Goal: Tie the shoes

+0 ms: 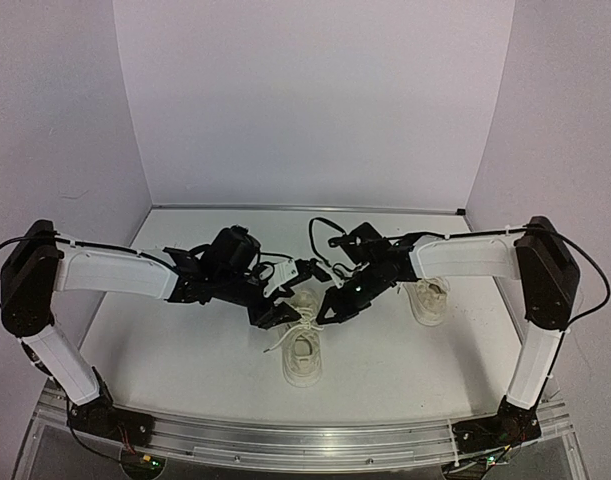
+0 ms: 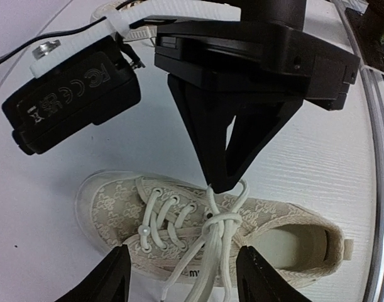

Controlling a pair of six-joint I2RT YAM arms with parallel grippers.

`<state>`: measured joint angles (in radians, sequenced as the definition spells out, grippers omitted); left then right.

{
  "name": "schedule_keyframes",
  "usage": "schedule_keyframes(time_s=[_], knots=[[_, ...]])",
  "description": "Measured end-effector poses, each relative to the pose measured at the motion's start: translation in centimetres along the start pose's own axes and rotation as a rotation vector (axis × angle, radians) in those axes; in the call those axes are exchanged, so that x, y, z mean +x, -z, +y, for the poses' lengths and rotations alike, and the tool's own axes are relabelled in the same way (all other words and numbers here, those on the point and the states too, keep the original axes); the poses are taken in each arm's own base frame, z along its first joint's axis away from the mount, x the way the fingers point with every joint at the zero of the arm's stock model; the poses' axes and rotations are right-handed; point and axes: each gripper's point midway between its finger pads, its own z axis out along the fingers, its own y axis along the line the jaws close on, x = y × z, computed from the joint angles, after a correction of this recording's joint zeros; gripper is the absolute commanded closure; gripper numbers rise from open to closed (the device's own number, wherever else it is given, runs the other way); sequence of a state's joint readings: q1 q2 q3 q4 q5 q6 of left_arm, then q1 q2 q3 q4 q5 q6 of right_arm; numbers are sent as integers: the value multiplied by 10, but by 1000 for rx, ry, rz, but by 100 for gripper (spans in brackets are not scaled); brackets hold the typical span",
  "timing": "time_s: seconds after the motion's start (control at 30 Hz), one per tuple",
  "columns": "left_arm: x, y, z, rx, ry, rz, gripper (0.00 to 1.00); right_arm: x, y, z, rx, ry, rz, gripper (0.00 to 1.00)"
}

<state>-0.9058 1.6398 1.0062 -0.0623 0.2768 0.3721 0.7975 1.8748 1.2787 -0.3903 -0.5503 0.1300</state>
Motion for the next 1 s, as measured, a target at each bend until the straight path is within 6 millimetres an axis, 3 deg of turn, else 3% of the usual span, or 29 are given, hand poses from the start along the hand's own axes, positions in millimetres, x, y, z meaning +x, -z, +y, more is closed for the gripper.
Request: schedule_keyframes(time_s=[0.13, 0.43, 1.0], knots=[[7, -9, -7, 51, -10, 22, 54, 2, -2, -1, 0, -17, -4, 100], [20, -14, -15, 99, -14, 65, 99, -1, -1, -2, 7, -30, -23, 100], [32, -3, -6, 66, 22, 75, 100, 18, 11, -18, 44, -69, -32, 100]])
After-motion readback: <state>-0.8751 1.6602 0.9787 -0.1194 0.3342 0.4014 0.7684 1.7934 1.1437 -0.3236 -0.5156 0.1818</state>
